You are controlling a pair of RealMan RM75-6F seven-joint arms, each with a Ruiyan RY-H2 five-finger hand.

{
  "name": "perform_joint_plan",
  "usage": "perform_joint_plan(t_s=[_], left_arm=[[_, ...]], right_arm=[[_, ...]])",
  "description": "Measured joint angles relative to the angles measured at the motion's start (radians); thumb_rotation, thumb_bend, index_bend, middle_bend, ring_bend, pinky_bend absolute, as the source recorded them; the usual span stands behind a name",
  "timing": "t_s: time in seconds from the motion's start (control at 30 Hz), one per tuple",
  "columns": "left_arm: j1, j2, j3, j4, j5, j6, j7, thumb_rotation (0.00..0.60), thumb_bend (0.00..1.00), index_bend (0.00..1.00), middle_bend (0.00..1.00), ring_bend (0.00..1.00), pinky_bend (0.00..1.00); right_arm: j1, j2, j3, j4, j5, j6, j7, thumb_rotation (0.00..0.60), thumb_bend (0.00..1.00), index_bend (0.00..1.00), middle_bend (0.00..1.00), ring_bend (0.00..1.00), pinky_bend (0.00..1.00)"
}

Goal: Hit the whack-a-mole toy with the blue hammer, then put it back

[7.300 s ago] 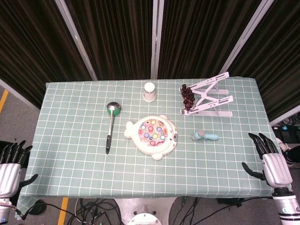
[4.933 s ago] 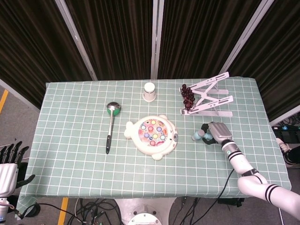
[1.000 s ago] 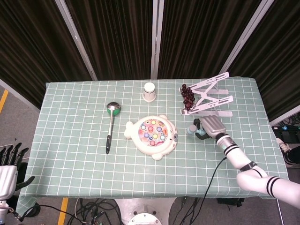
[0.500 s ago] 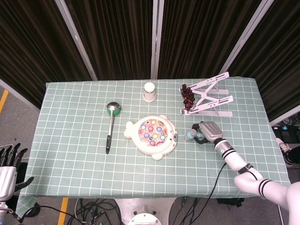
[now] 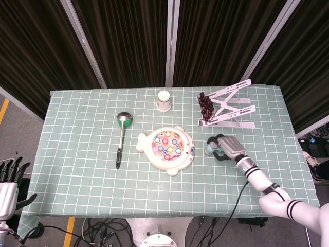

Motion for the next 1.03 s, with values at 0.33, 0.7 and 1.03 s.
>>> perform_joint_plan(t_s=[0.33,0.7,1.03], left_arm=[[-0.002,0.000,-0.001,0.000,0.002,-0.001,0.000,0.600,0.00,0.16,0.05,0.00,0.00],[-0.009,-0.001,-0.008,0.003,-0.001,-0.007,-0.006,0.600,0.00,0.16,0.05,0.00,0.00],[-0.018,-0.008,-0.015,0.003,0.001,-0.008,0.001,0.600,0.00,0.16,0.05,0.00,0.00]], right_arm=[[-0.022,0.020,0.007,-0.033,-0.006,0.031,-0.010,0.600,0.17,0.19,0.29,0.14,0.25],[-0.134,0.123,0.013,-0.166,-0.026,0.262,-0.065,0.600,0.15,0.00,0.09,0.00,0.00],[-0.425,0.309,-0.039,-0.412,-0.079,0.681,-0.201,0.600,0.19,0.00,0.12,0.00,0.00]])
